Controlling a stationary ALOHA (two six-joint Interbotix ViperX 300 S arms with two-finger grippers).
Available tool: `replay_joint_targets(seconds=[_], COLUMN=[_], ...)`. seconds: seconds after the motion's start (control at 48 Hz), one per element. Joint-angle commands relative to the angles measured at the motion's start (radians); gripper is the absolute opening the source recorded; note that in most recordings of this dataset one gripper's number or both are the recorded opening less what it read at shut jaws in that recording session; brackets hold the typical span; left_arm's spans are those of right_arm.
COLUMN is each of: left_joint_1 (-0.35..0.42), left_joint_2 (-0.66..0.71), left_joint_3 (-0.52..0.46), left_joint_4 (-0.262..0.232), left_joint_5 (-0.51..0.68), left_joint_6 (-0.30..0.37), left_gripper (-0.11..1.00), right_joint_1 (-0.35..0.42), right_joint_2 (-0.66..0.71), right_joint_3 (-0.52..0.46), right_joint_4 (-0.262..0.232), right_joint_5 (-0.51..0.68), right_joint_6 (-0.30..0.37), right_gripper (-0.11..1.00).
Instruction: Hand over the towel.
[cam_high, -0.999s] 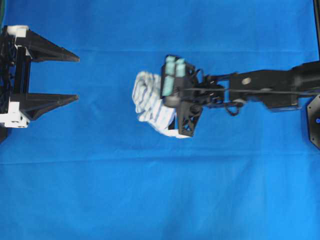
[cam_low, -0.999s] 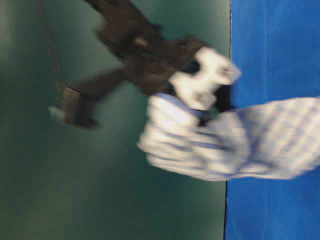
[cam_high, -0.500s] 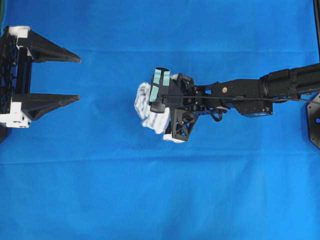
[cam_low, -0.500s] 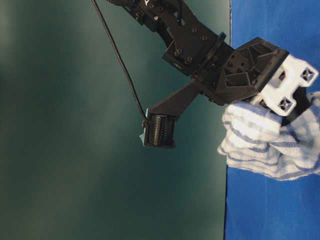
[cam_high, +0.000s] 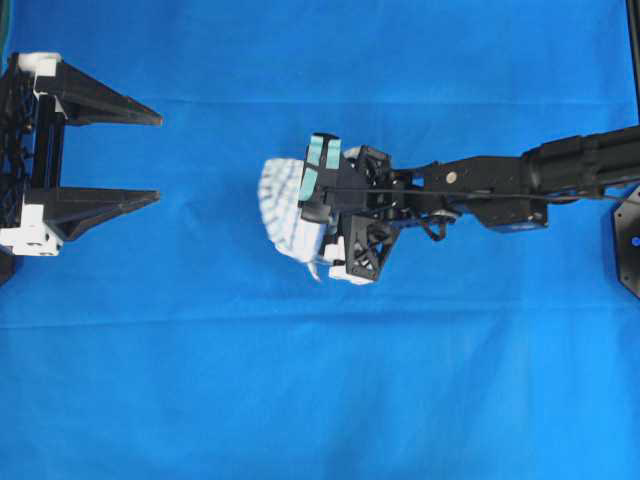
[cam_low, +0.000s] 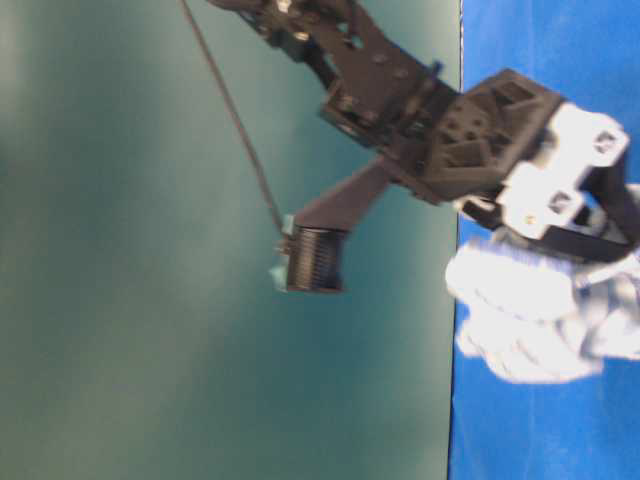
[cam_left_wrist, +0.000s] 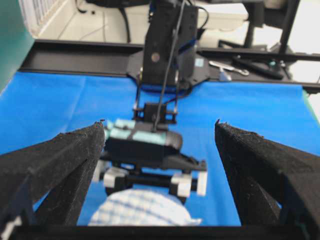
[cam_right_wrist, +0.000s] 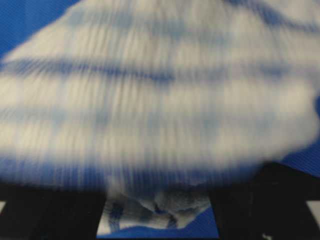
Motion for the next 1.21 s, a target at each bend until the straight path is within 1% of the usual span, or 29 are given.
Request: replay_joint_targets(seconds=[0.0,0.208,0.375,0.5,0.666,0.791,0.854,1.041,1.187], left_joint_1=[-0.003,-0.003,-0.003,-0.003,-0.003,-0.003,-0.003,-0.003,-0.003], left_joint_2=[0.003,0.003,0.003,0.003,0.003,0.003,0.003,0.000,-0.026], left_joint_3=[-0.012,-0.011,-0.009,-0.011,-0.009,-0.009,-0.009,-0.009,-0.006], left_joint_4=[0.000,0.002,0.002,0.002,0.002,0.002,0.002,0.002,0.002], left_joint_5=[-0.003,-0.003,-0.003,-0.003,-0.003,-0.003,-0.002,-0.002,0.040], left_joint_6=[0.002,0.002,0.002,0.002,0.002,0.002,0.002,0.000,-0.002], left_gripper=[0.94,0.94,0.94,0.94,0.94,0.94,0.94,0.94,0.94], right_joint_1=[0.000,0.000,0.000,0.000,0.000,0.000,0.000,0.000,0.000], right_joint_2=[-0.092,-0.275,-0.419,-0.518,-0.634,-0.681,-0.689,-0.690,-0.738], right_joint_3=[-0.003,0.020,0.055,0.100,0.184,0.232,0.239,0.244,0.267], right_joint_4=[0.003,-0.009,-0.032,-0.054,-0.058,-0.060,-0.060,-0.060,-0.060], right_joint_5=[0.026,0.066,0.051,0.002,-0.109,-0.179,-0.207,-0.213,-0.206], right_joint_6=[0.002,0.002,-0.002,-0.002,-0.002,-0.006,-0.008,-0.008,-0.008], right_gripper=[0.68,0.69,0.69,0.69,0.69,0.69,0.69,0.69,0.69])
